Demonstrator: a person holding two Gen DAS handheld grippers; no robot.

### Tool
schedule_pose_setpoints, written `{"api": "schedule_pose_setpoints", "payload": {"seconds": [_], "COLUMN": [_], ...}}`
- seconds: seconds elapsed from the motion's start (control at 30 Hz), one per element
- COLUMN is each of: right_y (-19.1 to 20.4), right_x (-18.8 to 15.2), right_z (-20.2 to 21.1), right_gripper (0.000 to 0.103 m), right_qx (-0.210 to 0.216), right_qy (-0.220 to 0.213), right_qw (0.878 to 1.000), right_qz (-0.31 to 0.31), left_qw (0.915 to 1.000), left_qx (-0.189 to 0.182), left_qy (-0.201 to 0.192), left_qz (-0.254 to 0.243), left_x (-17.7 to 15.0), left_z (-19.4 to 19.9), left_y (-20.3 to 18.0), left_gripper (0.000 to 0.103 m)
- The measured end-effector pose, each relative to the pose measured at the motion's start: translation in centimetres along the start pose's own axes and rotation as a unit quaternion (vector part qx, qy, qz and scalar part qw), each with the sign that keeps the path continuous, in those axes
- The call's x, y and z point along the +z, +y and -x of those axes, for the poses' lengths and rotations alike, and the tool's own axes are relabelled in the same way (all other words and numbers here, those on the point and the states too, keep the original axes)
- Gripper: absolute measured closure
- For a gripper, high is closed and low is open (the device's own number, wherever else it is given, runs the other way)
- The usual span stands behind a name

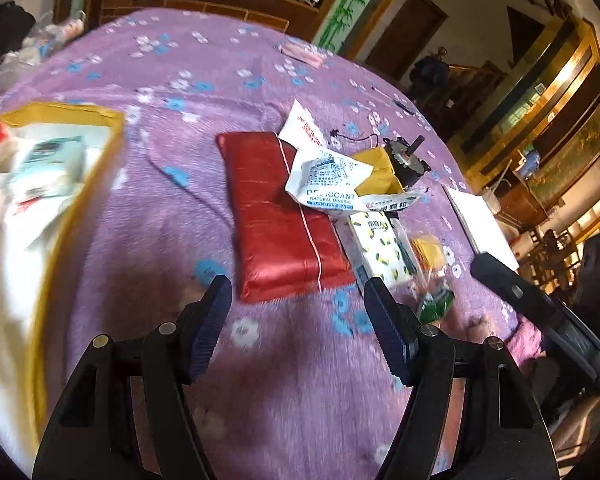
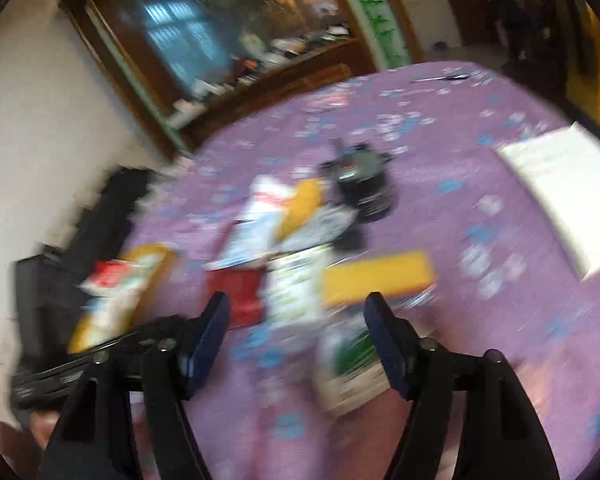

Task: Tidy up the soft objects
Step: 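Grasp the yellow pack with the right tool while the left grasps the red foil pack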

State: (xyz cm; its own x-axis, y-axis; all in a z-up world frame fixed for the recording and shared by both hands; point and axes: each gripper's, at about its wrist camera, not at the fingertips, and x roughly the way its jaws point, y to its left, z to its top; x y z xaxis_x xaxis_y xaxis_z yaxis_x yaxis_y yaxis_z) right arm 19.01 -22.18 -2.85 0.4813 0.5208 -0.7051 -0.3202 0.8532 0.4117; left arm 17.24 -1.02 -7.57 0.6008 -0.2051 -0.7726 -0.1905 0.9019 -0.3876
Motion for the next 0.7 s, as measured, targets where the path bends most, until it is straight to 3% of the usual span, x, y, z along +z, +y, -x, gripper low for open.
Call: {"api": "schedule_pose_setpoints", "payload": {"seconds": [0.07, 0.23, 0.37, 0.53, 0.7], "right_y": [-1.1, -4.0, -5.5, -3.7, -1.9], "right_x": [1.7, 3.5, 2.6, 1.3, 0.7], "right_z": [-1.5, -4.6, -5.9, -5.9, -5.8], "right_gripper": [0.033, 0.033, 0.033, 0.033, 0.033], "right_qx": [-0.036, -0.076, -0.024, 0.062, 0.085], "right_qy": [0.015, 0.034, 0.055, 0.07, 0.075], "right_qw": [0.999, 0.996, 0.997, 0.995, 0.993], "right_qz": [0.005, -0.019, -0.048, -0.024, 0.007], "left_qw": [0.9999, 0.9995, 0.999, 0.9989, 0.9988], "left_qx": [-0.001, 0.005, 0.0, 0.004, 0.029], "left_qy": [0.006, 0.013, 0.028, 0.032, 0.032], "left_qz": [0.012, 0.028, 0.034, 0.034, 0.025], "left_x": [0.7, 2.1, 2.1, 1.9, 2.2], "left_z": [-1.0, -2.6, -3.7, -3.6, -4.5], "left_y": [0.4, 0.9, 1.0, 0.6, 0.0], "left_gripper": [0.034, 0.034, 0.034, 0.034, 0.031]}}
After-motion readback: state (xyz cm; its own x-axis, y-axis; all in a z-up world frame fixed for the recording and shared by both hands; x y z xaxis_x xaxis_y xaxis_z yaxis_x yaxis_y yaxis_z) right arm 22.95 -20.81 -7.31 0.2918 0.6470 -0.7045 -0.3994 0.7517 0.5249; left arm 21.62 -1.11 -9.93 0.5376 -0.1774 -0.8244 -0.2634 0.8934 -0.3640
